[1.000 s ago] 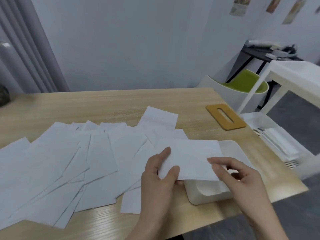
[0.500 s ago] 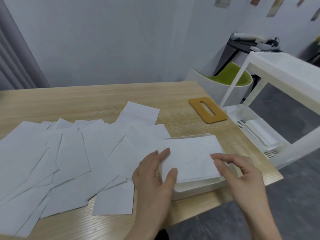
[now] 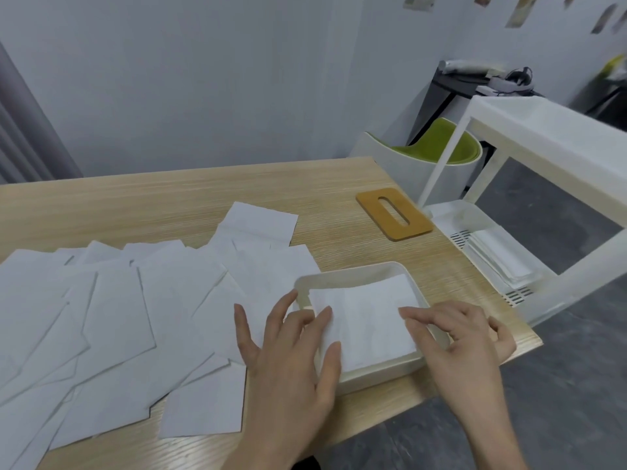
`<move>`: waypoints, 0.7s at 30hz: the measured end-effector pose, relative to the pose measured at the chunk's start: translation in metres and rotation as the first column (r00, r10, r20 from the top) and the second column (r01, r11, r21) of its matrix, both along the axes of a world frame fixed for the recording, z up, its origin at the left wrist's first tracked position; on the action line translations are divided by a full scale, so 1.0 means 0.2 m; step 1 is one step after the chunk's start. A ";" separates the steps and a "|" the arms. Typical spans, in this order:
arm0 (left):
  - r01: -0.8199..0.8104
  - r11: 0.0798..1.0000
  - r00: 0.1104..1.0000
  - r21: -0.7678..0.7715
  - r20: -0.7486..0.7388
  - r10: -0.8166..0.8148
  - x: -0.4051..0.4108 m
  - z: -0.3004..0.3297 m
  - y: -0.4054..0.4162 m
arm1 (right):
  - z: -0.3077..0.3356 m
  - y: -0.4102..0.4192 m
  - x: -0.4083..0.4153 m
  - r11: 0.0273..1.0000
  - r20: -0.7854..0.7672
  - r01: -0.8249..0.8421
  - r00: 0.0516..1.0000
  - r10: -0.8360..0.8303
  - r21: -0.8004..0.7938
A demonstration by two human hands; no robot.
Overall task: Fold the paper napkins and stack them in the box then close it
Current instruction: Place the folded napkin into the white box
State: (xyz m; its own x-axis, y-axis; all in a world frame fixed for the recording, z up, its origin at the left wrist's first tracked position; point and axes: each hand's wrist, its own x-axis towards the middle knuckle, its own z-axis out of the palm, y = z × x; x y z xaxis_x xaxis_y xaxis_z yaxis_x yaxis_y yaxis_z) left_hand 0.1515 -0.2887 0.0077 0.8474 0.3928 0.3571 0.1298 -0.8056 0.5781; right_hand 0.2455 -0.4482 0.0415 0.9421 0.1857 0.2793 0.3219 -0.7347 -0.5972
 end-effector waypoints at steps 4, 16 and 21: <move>0.008 0.996 1.000 0.093 -0.005 -0.007 0.01 0.00 0.00 | -0.02 -0.01 0.02 0.996 -0.002 0.000 1.000 -0.001 -0.090; 0.051 0.968 0.989 0.248 -0.145 -0.015 0.03 0.05 0.03 | -0.04 -0.02 0.06 0.968 -0.082 -0.048 0.996 0.028 -0.248; 0.063 0.963 0.980 0.263 -0.199 -0.010 0.04 0.06 0.04 | -0.05 -0.01 0.06 0.964 -0.086 -0.041 0.996 0.019 -0.262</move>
